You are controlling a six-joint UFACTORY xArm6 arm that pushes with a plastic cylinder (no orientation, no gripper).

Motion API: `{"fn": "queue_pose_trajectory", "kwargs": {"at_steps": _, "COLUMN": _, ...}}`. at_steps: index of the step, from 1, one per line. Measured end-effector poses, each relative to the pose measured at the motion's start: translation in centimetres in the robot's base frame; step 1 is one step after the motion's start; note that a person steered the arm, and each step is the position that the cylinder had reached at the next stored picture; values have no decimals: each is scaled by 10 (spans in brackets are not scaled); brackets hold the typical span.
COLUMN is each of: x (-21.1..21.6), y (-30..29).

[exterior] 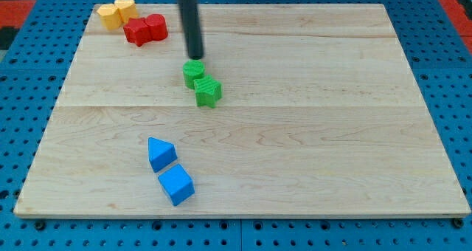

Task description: Place your arm at the top right side of the green star

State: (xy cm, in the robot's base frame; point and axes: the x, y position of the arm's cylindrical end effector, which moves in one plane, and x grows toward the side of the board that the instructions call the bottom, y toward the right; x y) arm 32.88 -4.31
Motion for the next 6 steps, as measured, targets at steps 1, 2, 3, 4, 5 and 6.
{"fn": "queue_pose_trajectory", "kwargs": {"at_steps": 1, "x": 0, "y": 21}}
{"fn": "queue_pose_trajectory", "kwargs": {"at_steps": 2, "x": 0, "y": 25}}
{"fn": "queue_pose_trajectory", "kwargs": {"at_steps": 3, "x": 0, "y": 26}}
{"fn": "queue_pose_trajectory", "kwargs": {"at_steps": 4, "x": 3, "y": 30}}
{"fn": "queue_pose_trajectory", "kwargs": {"at_steps": 5, "x": 35, "y": 33}}
{"fn": "queue_pose_trajectory", "kwargs": {"at_steps": 6, "x": 84, "y": 33}}
